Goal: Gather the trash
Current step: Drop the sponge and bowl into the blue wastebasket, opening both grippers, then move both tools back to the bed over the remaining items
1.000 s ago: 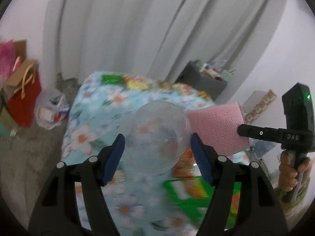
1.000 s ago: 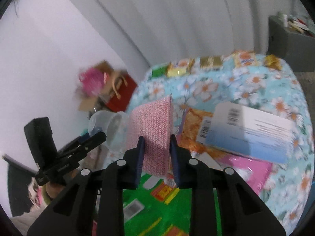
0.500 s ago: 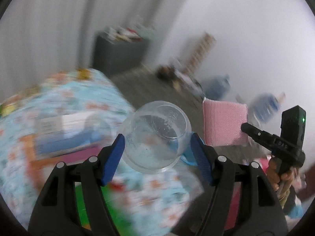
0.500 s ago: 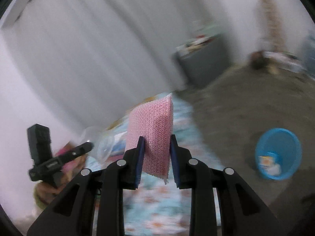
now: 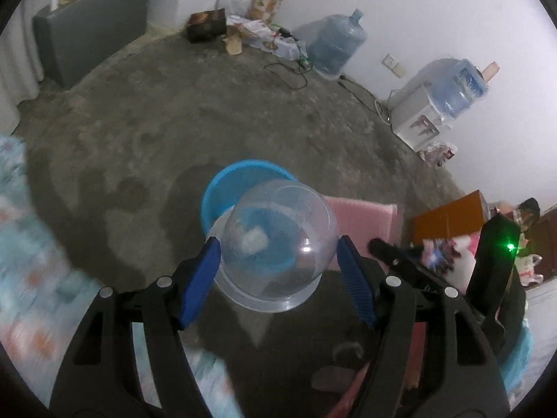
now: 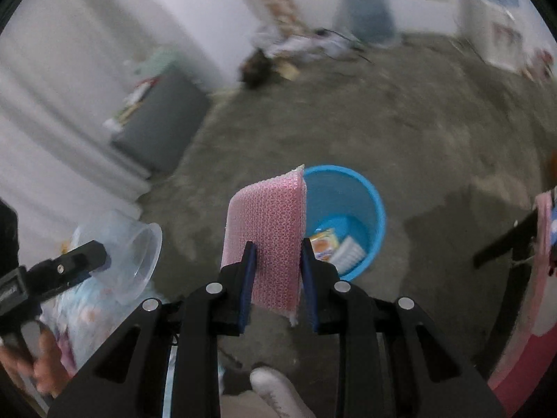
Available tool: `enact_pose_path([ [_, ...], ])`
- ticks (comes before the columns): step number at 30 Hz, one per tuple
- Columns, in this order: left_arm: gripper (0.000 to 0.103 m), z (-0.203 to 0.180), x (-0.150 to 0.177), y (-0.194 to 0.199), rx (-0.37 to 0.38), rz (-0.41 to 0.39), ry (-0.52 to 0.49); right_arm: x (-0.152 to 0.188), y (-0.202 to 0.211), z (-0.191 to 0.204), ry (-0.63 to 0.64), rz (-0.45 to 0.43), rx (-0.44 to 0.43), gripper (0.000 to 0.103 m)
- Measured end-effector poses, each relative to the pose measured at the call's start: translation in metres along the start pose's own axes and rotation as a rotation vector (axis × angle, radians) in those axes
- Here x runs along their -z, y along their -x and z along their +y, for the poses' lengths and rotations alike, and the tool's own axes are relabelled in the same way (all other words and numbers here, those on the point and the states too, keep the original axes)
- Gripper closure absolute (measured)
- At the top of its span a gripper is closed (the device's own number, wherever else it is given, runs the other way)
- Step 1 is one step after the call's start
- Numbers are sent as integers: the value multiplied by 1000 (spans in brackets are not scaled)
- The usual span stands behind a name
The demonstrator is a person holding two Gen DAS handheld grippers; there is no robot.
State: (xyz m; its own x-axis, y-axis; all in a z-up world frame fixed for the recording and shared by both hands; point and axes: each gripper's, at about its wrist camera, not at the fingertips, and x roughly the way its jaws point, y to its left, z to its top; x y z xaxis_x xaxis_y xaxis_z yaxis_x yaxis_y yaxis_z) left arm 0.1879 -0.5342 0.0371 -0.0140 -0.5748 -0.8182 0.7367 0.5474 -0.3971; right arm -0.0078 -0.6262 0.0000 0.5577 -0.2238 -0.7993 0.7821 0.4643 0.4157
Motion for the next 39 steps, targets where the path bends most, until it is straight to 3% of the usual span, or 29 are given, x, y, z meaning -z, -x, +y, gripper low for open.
enact_pose_path([
  [1,34,-2,-5,-15,-3,0,-9,-5,-10,-9,-24,0,10,73],
  [2,22,-8,-5,-32,-17,4,-7,-7,-16,-17,-46,5,25,69],
  [3,18,-10,-8,-45,-45,5,4,-12,-30,-27,-78,20,26,56],
  [5,18,-15,-10,-60,-77,1,31,-14,-51,-37,-107,54,55,41],
  [9,18,-20,-11,-56,-30,6,69,-4,-66,-50,-130,74,70,41],
  [13,18,-17,-12,-24,-52,-41,-23,6,-57,-48,-78,58,55,41],
  [17,18,-25,-4,37,-50,-108,-94,19,-24,-26,1,32,33,41],
  [22,18,-23,19,148,-62,-174,-122,33,23,34,175,-29,-24,26],
  [25,13,-9,43,225,-79,-270,-89,49,51,84,306,-59,-54,18],
  [27,12,7,68,276,-100,-361,-46,63,65,118,395,-64,-77,11],
  [32,11,54,148,375,-182,-560,93,105,94,183,570,-74,-115,6],
  [35,11,81,202,414,-292,-654,171,134,107,221,663,-84,-95,6],
  [39,11,119,271,443,-364,-713,301,172,124,270,827,-107,-148,6],
])
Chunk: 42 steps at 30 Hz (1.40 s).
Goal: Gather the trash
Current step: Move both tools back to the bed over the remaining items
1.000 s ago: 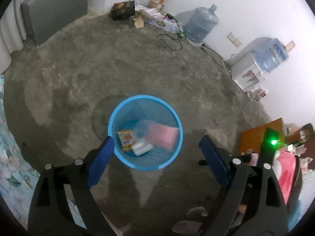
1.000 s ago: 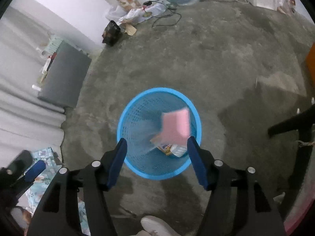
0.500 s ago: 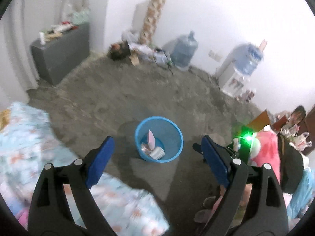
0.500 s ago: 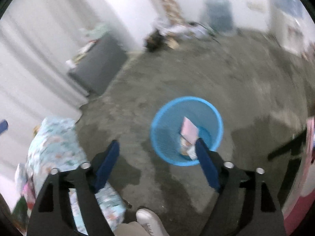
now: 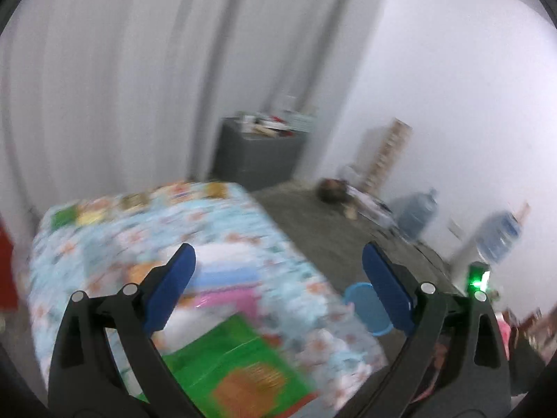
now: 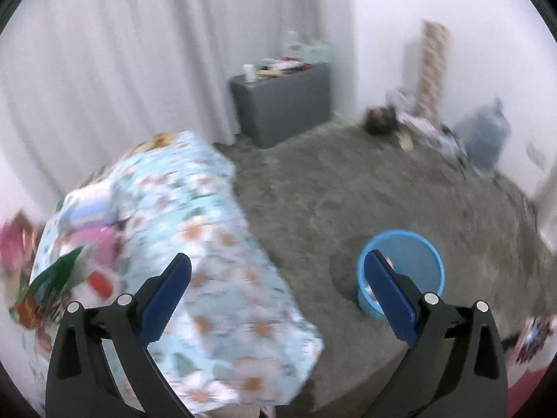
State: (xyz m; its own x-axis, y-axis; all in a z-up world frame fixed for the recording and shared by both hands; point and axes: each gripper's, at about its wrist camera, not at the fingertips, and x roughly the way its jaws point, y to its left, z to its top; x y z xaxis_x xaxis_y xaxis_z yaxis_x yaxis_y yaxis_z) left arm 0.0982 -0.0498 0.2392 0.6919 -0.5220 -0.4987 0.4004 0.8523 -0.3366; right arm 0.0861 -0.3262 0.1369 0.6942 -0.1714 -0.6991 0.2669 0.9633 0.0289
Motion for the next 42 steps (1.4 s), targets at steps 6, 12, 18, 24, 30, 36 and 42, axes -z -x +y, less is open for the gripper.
enact_pose_path([
  [6,11,78,50,31,-112,17,109,-18,5,63,74,-70,-83,6],
  [12,11,136,75,45,-156,48,163,-25,-33,86,-142,78,-443,6],
  [18,11,163,84,41,-180,91,202,-24,-70,115,-247,233,-543,6],
  [24,11,166,77,15,-192,130,161,-31,-107,127,-289,324,-597,6],
  [30,11,167,60,-11,-180,146,126,-36,-131,130,-308,349,-598,6],
  [36,11,160,43,-34,-160,181,70,-44,-139,123,-338,348,-623,6],
  [42,11,153,30,-50,-100,209,82,-58,-158,125,-360,380,-667,6],
])
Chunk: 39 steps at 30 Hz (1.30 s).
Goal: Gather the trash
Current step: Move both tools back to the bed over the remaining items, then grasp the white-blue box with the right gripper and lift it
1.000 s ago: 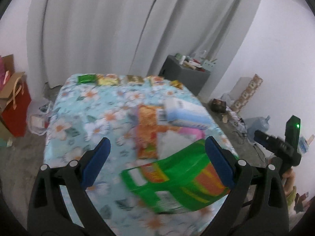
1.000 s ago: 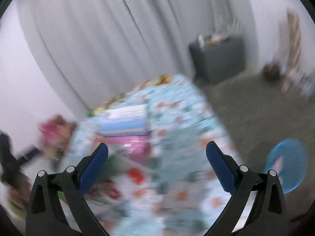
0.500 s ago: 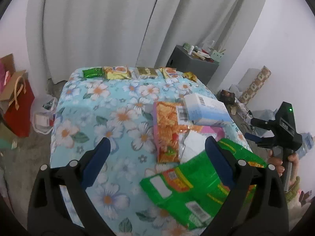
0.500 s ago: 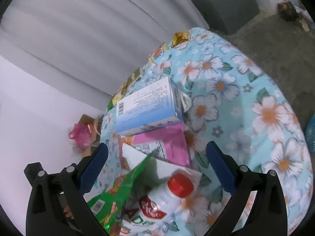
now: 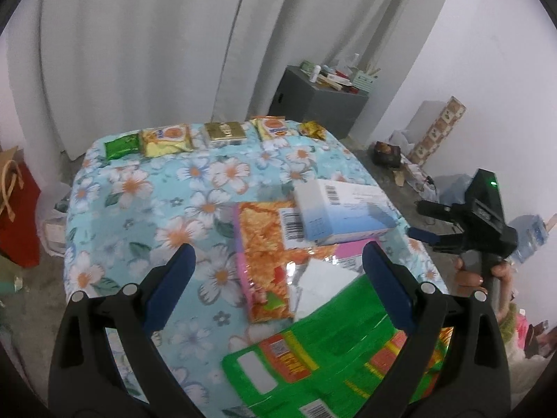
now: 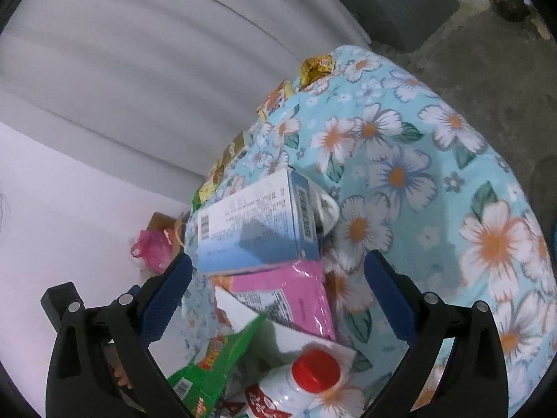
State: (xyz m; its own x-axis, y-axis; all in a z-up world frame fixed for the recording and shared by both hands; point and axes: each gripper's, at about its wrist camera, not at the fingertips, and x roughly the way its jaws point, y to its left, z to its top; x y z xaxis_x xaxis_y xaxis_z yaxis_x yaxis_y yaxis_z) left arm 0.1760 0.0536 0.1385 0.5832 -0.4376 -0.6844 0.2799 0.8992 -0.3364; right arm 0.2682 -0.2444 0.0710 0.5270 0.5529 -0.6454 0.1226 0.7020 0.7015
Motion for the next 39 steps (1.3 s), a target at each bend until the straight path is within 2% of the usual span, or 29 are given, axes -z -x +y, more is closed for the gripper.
enact_pose_path([
  [4,11,-6,-7,-12,5,30,-15,-7,-14,4,10,21,-12,7],
  [10,11,-2,-14,-30,43,74,47,-10,-29,10,39,57,-11,10],
  [22,11,5,-22,-49,59,108,93,-14,-47,8,44,116,-9,28],
  [28,11,0,-24,-58,70,127,85,-16,-54,7,39,138,-6,37],
  [33,11,-7,-22,-66,78,144,71,-14,-53,3,32,145,-12,56],
  [39,11,-11,-20,-69,83,143,66,-12,-46,4,31,133,-34,64],
])
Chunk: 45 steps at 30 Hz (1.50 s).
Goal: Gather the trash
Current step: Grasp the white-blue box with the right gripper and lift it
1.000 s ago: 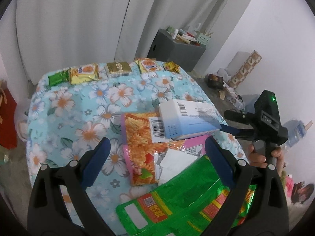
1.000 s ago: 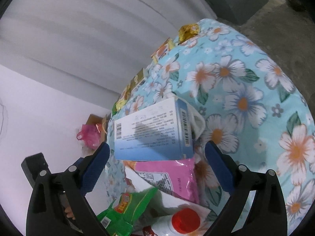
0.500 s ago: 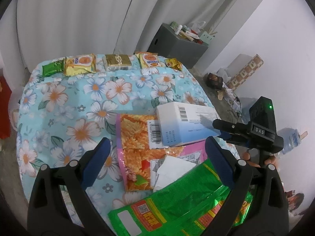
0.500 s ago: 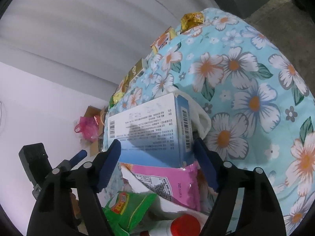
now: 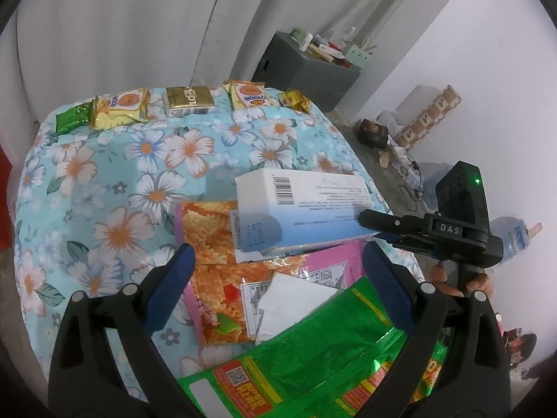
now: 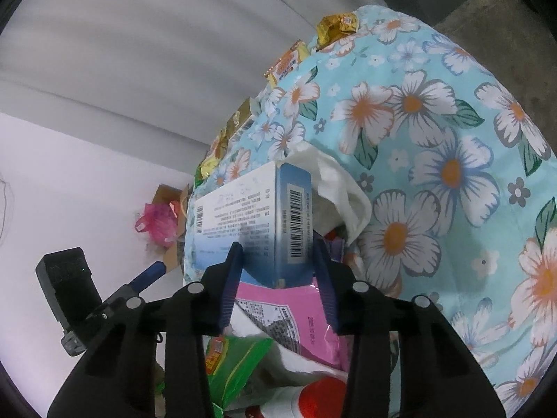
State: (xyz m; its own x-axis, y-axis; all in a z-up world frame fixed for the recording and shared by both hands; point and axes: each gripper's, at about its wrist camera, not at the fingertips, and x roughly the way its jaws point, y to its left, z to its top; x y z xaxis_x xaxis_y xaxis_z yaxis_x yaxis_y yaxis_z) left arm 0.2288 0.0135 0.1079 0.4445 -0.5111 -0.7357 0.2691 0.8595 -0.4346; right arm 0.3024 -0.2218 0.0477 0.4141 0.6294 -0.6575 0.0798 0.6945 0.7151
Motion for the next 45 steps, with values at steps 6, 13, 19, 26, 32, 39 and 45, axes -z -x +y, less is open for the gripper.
enact_pose_path([
  [6,11,-3,1,0,-3,-4,-9,5,7,5,5,-24,-19,66],
  [13,11,-7,3,-2,-3,-10,-19,6,13,5,-12,-42,-51,67],
  [19,14,-6,2,-7,6,6,-12,8,20,-3,-57,-51,-83,68],
  [26,19,-9,4,-11,9,20,-26,18,38,-24,-133,-75,-143,68],
  [32,20,-15,5,-2,18,2,-49,24,67,-35,-170,-132,-175,68],
  [39,22,-17,11,6,14,-1,-54,39,96,-63,-256,-211,-176,68],
  [45,22,-15,20,19,17,-18,-48,78,134,-95,-355,-338,-88,68],
])
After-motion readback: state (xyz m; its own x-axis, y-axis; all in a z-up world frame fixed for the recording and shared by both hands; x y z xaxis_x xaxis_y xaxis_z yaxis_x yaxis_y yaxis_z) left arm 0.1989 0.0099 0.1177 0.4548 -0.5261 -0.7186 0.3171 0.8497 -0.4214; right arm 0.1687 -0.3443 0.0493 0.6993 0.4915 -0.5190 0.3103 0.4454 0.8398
